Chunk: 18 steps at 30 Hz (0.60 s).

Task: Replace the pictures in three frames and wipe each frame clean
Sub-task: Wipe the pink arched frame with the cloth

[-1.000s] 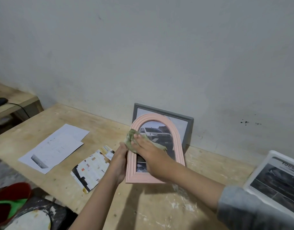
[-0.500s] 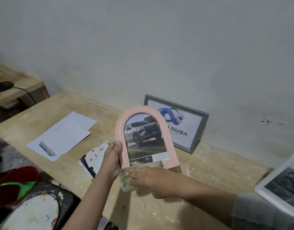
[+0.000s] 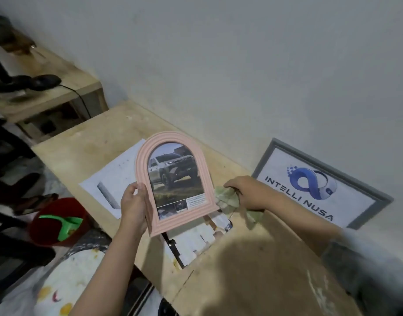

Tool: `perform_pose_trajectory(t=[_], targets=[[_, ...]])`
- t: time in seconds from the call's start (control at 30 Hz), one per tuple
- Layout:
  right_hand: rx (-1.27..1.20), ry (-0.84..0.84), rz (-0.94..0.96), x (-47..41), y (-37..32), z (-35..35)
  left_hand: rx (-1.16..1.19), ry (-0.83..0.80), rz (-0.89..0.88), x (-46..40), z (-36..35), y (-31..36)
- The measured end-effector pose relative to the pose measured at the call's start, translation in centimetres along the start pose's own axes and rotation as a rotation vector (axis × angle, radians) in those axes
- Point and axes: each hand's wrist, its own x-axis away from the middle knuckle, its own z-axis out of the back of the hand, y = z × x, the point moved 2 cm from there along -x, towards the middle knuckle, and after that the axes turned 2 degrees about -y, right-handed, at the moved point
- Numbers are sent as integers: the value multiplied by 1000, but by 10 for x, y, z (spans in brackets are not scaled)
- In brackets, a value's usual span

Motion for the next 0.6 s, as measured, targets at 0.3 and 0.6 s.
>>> perform_pose_trajectory(t=[0.3,0.6], targets=[[151,110,-114,-151,27,-35,24,50,42,-87,50,22],[67,-111,-275,-172,7,-106,-28,14,101,-119,60,21]])
